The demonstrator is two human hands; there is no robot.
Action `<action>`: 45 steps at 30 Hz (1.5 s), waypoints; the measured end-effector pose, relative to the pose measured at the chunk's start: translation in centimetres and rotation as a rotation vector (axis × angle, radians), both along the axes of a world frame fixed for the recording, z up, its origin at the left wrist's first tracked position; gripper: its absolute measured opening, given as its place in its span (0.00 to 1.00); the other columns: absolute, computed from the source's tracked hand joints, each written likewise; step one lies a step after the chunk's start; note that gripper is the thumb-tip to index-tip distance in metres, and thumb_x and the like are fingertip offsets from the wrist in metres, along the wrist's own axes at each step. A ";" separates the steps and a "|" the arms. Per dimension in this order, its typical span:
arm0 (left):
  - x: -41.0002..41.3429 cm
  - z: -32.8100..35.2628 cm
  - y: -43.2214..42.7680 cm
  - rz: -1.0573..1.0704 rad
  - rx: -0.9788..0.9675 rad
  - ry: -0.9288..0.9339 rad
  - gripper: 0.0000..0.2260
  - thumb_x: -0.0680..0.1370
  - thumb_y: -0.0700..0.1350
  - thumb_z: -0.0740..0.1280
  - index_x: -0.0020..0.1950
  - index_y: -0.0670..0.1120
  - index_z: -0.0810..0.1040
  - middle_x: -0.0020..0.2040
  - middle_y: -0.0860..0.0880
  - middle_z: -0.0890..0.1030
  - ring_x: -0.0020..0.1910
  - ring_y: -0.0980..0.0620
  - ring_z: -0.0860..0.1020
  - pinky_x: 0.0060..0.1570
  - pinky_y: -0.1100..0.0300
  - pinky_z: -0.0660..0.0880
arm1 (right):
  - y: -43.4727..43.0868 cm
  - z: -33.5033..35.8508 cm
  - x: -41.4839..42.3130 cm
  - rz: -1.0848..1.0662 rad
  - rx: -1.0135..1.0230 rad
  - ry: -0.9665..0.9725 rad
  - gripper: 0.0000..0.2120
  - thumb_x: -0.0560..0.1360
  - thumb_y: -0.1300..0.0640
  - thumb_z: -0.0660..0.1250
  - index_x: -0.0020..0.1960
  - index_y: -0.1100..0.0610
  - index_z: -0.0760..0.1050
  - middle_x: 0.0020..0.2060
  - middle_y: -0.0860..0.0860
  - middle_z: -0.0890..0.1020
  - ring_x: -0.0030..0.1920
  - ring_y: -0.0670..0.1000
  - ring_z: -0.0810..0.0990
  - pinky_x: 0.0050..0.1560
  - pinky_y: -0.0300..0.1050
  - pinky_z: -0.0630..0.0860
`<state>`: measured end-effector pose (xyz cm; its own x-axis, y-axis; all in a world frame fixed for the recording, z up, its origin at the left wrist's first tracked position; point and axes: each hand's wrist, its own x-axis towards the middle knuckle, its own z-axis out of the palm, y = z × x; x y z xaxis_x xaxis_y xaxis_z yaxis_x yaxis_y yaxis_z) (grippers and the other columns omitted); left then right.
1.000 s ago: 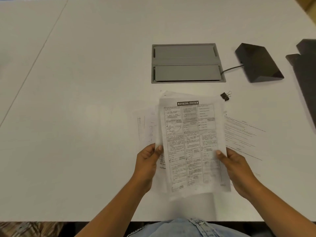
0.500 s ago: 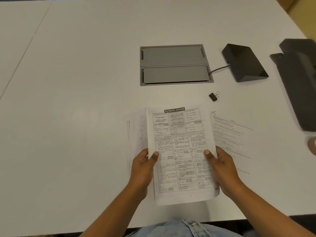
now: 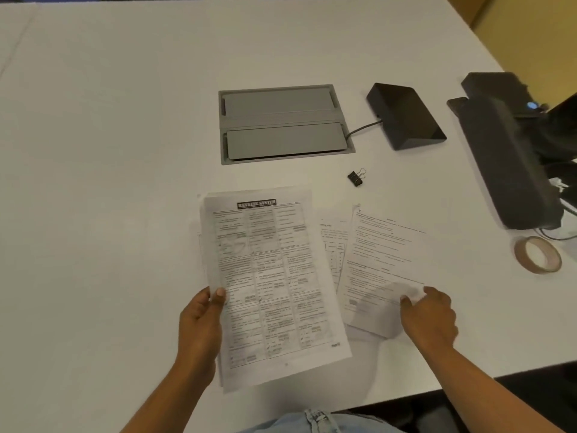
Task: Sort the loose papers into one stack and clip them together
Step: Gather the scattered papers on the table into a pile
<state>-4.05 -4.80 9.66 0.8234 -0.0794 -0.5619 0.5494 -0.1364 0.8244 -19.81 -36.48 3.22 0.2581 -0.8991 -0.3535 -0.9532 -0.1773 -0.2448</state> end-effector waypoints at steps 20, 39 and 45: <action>0.5 -1.0 3.0 0.107 0.062 0.028 0.08 0.82 0.47 0.63 0.54 0.51 0.83 0.52 0.48 0.86 0.51 0.42 0.83 0.51 0.45 0.79 | 0.3 -1.6 1.0 -0.039 0.365 -0.321 0.16 0.74 0.51 0.72 0.48 0.66 0.78 0.45 0.60 0.84 0.47 0.61 0.82 0.45 0.50 0.79; -0.3 -0.4 7.9 0.203 0.065 0.009 0.08 0.83 0.45 0.62 0.55 0.51 0.81 0.53 0.46 0.85 0.52 0.43 0.82 0.53 0.48 0.77 | 7.6 -2.0 3.8 0.041 0.159 -0.187 0.26 0.68 0.56 0.78 0.61 0.62 0.72 0.52 0.59 0.81 0.51 0.62 0.81 0.45 0.49 0.77; -0.5 -0.7 8.7 0.219 0.061 0.013 0.12 0.83 0.45 0.62 0.63 0.45 0.80 0.57 0.45 0.84 0.57 0.41 0.81 0.60 0.43 0.75 | 7.3 -1.8 3.4 0.066 0.147 -0.292 0.06 0.75 0.55 0.70 0.47 0.58 0.78 0.43 0.52 0.84 0.37 0.53 0.78 0.36 0.42 0.72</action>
<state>-4.50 3.91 8.91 0.8101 0.1350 -0.5705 0.5816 -0.0621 0.8111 -16.43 -29.22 1.43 0.4233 -0.8222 -0.3804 -0.8266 -0.1786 -0.5338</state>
